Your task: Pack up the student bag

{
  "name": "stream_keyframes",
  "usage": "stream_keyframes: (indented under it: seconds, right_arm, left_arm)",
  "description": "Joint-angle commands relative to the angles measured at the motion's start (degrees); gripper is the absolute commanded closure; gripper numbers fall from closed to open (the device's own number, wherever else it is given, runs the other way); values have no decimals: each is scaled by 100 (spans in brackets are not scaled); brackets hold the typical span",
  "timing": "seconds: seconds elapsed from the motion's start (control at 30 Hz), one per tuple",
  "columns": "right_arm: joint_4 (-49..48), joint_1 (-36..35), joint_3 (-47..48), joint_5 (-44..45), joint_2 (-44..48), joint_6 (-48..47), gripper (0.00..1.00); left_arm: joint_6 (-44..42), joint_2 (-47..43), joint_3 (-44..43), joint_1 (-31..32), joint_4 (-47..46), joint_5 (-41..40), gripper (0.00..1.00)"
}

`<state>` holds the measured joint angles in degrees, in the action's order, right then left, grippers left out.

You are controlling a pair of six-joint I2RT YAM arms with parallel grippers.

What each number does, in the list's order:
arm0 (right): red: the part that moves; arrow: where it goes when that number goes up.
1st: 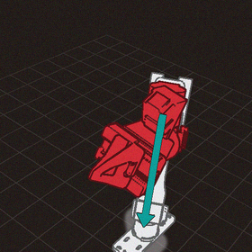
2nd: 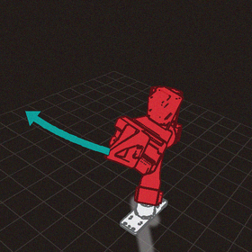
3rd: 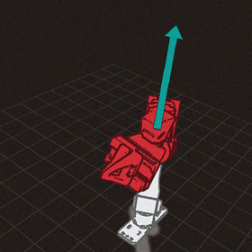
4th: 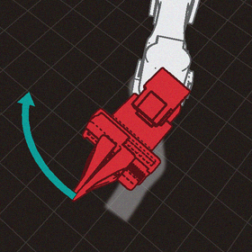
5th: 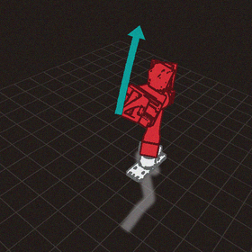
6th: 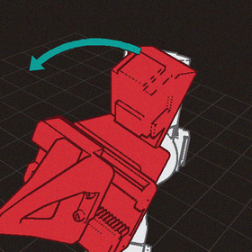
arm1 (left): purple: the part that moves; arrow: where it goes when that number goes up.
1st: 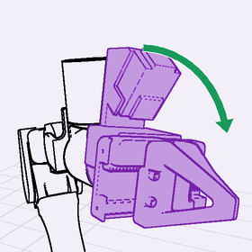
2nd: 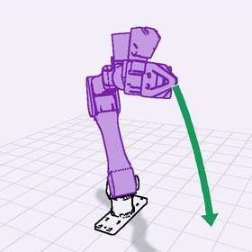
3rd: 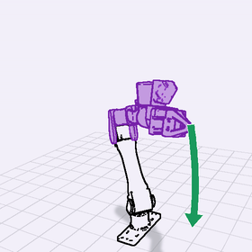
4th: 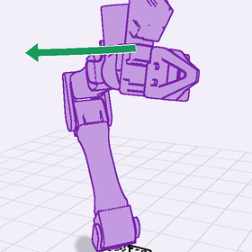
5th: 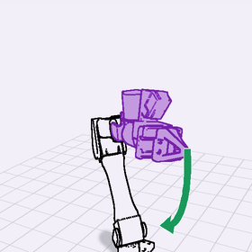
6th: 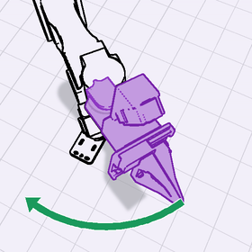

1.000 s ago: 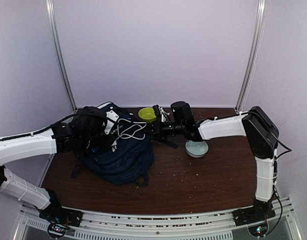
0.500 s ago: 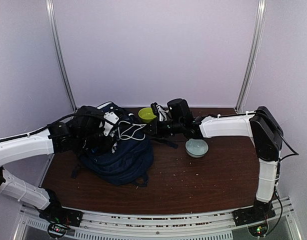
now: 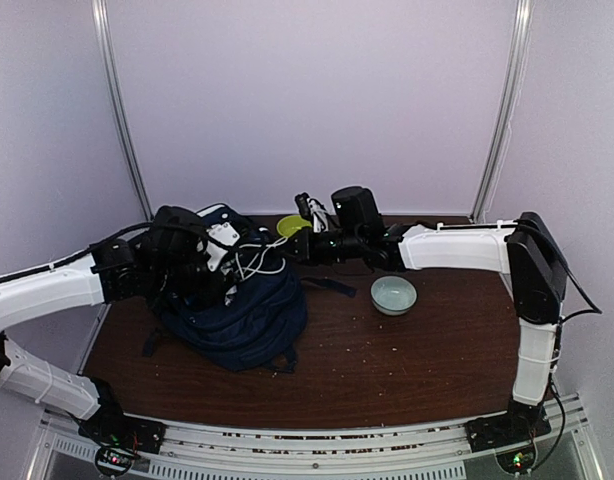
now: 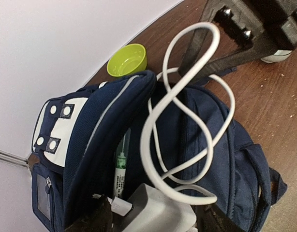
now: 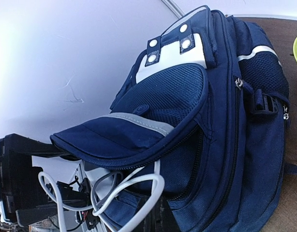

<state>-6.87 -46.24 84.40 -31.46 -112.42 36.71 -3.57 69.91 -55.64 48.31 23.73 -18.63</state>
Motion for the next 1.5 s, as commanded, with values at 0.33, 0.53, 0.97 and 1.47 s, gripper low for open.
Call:
stream_keyframes:
  seconds: [0.33,0.53,0.97,1.47]
  right_arm:
    - [-1184,-446,868,201,-935,1553,100]
    - [-1343,-484,1384,695,-1420,2014,100]
    - [-1204,-493,1315,1021,-1301,1808,90]
    - [-391,-425,-110,598,538,581,58]
  left_arm:
    - [215,-1038,-510,112,841,-362,18]
    - [633,-460,-706,23,1948,-1385,9]
    - [893,-21,-183,-142,1213,-1750,18]
    - [863,595,-225,-490,326,-2586,36]
